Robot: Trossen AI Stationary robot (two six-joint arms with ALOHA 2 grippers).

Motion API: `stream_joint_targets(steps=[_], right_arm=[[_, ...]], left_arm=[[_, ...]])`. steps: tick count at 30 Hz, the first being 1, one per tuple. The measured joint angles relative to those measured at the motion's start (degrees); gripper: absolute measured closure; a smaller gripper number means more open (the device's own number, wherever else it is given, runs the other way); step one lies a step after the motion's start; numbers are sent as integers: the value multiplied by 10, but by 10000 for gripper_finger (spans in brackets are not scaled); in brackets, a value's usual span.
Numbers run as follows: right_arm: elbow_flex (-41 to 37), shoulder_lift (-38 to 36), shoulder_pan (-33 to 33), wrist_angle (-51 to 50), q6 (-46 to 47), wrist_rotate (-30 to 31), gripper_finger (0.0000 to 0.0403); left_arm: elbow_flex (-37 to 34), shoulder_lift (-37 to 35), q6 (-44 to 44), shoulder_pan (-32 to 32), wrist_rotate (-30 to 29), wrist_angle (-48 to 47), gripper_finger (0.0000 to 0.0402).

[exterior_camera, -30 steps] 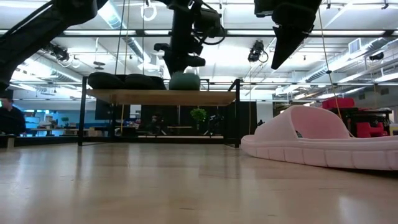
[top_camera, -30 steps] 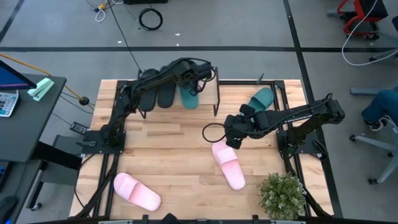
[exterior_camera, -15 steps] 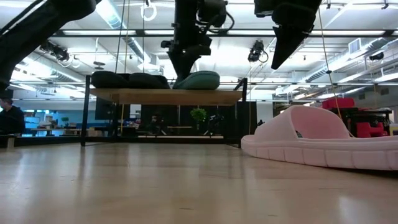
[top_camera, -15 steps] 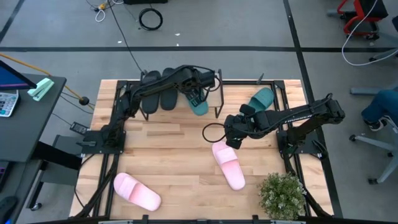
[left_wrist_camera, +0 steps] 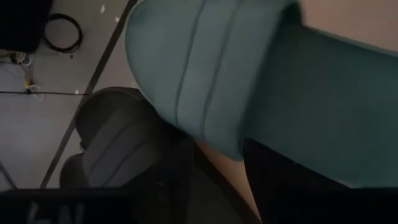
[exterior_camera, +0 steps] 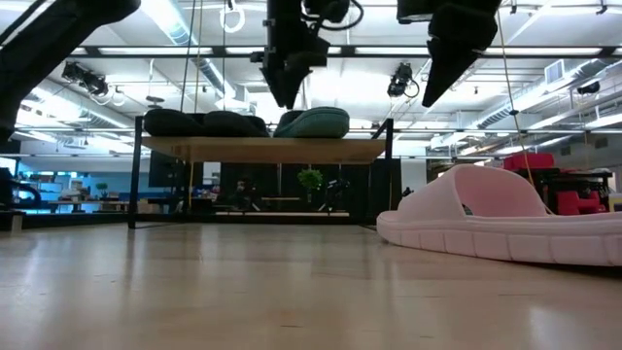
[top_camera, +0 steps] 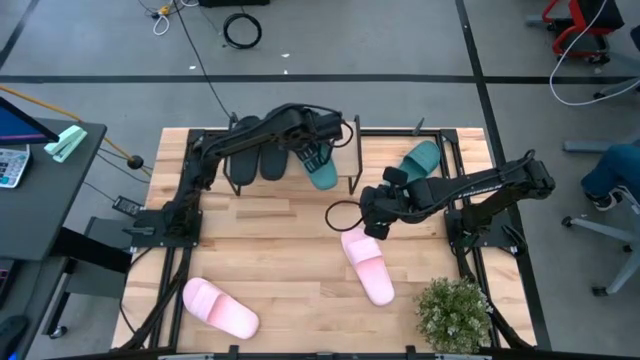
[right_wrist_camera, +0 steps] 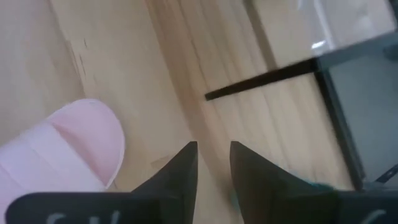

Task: Pick and place slides into the shelf
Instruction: Put the left green slipper on the shelf

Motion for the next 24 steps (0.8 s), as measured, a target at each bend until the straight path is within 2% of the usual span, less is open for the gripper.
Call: stream_joint_targets(steps=[4, 9, 14, 17, 21, 24], right_arm=[[0, -7, 0, 54, -36, 27, 316], [0, -24, -14, 149, -128, 50, 341], [0, -51, -65, 234, -148, 13, 395], [0, -57, -106, 270, -146, -13, 392], [0, -49, -173, 309, -147, -127, 399], [0, -25, -206, 322, -142, -138, 399]], left_arm=[[0, -21, 0, -15, 0, 0, 263], [0, -54, 0, -42, -1, 0, 279], [0, -105, 5, -76, -2, 0, 311], [0, -140, 36, -97, -2, 0, 342], [0, -194, 49, -120, -3, 0, 387], [0, -224, 36, -133, -3, 3, 395]])
